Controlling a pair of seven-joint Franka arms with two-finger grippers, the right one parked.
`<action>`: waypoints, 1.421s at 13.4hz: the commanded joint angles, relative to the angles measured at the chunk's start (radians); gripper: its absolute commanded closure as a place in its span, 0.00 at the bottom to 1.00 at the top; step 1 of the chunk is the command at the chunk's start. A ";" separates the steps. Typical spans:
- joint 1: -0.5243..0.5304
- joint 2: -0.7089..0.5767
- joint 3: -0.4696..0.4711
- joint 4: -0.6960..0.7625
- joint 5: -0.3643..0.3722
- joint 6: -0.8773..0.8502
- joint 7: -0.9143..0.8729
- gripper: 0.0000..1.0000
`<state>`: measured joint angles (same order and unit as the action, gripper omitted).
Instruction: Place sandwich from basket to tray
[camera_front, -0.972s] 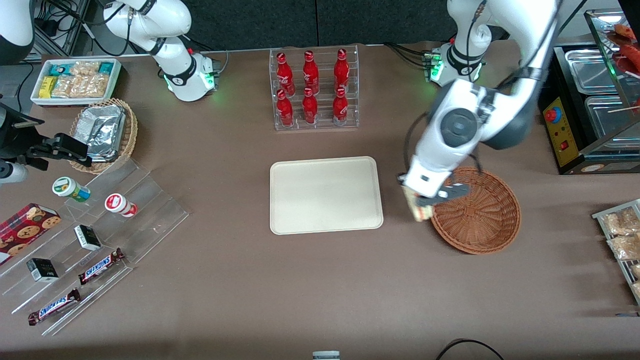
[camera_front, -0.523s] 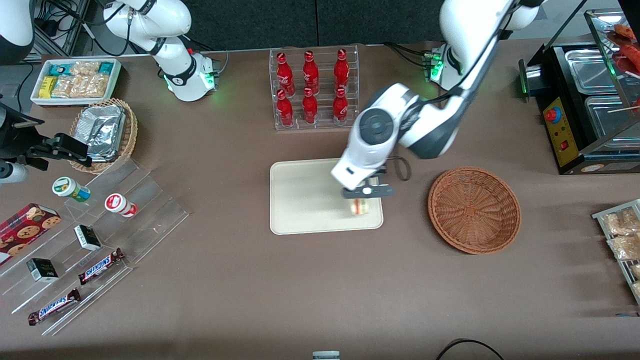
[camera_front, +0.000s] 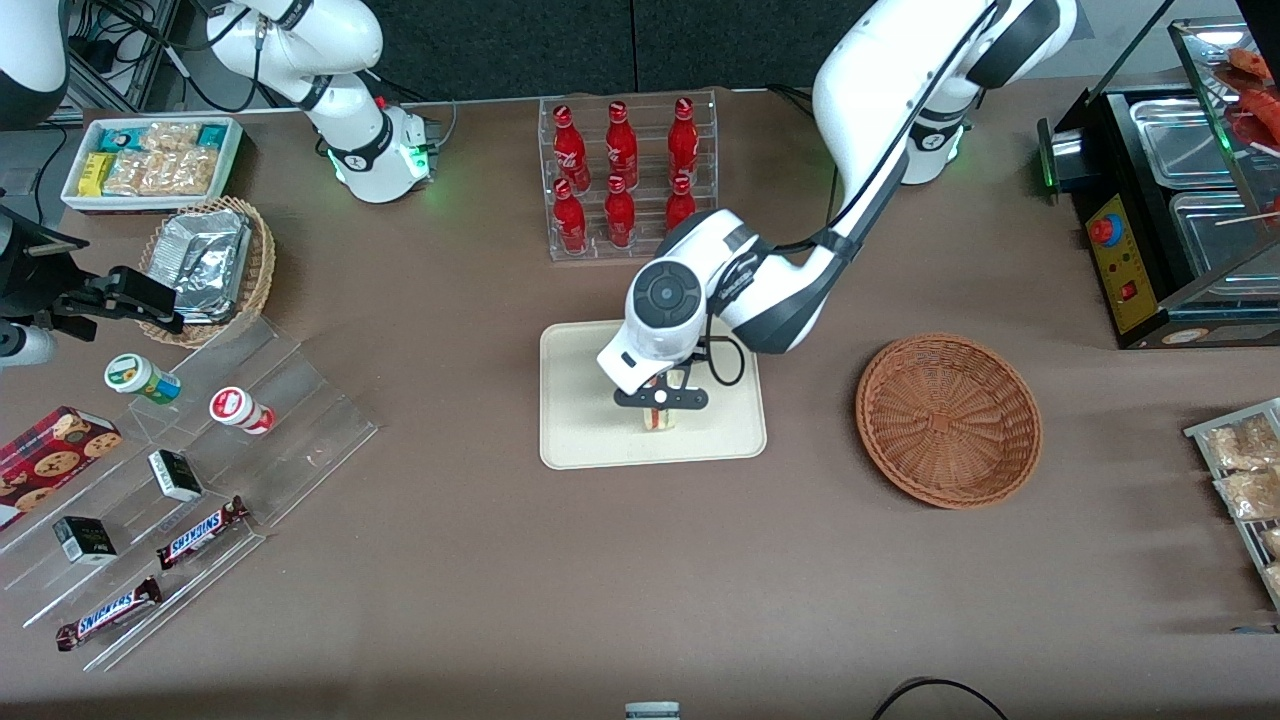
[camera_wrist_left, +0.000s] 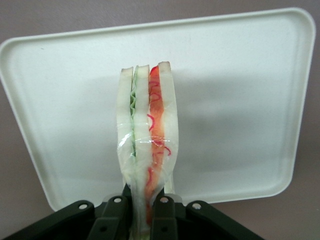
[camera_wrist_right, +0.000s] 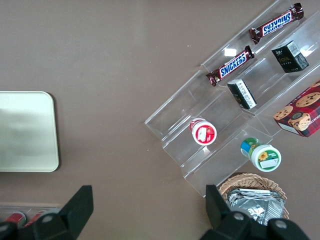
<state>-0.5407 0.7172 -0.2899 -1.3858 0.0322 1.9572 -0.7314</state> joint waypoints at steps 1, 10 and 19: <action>-0.015 0.054 0.008 0.056 -0.002 0.005 0.021 1.00; -0.022 0.088 0.008 0.044 -0.011 0.095 0.009 1.00; -0.016 0.071 0.009 0.042 -0.011 0.075 0.007 0.00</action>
<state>-0.5486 0.7957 -0.2898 -1.3675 0.0321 2.0523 -0.7202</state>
